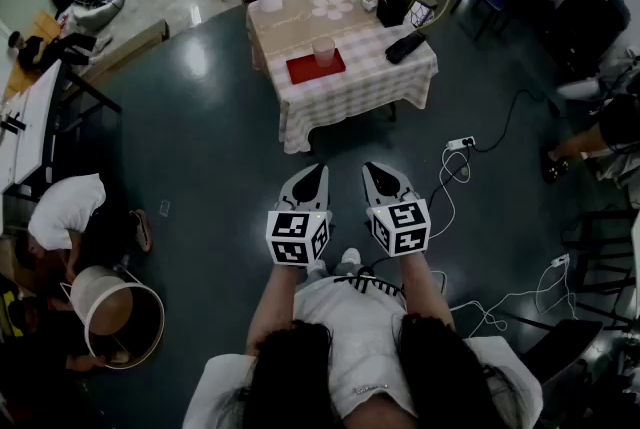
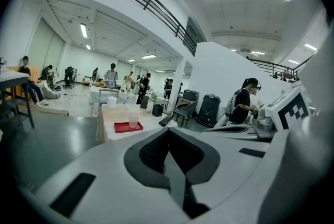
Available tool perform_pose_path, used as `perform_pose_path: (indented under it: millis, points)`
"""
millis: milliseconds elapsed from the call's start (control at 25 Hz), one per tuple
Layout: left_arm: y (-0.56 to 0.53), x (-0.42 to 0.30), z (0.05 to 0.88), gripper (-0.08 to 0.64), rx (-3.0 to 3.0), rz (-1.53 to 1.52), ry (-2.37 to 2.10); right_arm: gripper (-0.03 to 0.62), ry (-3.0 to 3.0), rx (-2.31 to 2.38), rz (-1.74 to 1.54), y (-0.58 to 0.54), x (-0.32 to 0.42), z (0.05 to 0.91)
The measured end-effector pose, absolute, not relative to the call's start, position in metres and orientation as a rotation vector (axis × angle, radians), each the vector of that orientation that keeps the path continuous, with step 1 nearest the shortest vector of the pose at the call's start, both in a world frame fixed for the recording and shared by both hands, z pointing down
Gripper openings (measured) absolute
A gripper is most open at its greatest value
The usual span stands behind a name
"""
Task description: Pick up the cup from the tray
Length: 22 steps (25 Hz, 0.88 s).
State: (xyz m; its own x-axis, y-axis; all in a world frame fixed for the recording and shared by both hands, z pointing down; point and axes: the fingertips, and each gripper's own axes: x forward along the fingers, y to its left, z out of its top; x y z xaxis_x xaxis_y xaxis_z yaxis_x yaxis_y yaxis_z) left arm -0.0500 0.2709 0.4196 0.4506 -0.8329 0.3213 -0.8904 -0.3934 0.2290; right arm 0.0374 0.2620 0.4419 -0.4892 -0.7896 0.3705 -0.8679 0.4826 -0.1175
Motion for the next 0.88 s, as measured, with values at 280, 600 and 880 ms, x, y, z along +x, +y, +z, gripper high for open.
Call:
perform_pose_path:
  millis: [280,600,880]
  points:
    - [0.274,-0.046,0.421,0.006,2.316,0.214,-1.481,0.008,-2.46,1.393,0.396,0.266,0.041,0.441]
    - [0.276,-0.039,0.423,0.007,2.277,0.211,-1.527,0.009,-2.522,1.338,0.468,0.267,0.054,0.443]
    - [0.281,-0.035,0.427,0.006,2.236,0.219,-1.575,0.126,-2.592,1.296,0.498,0.266,0.062,0.443]
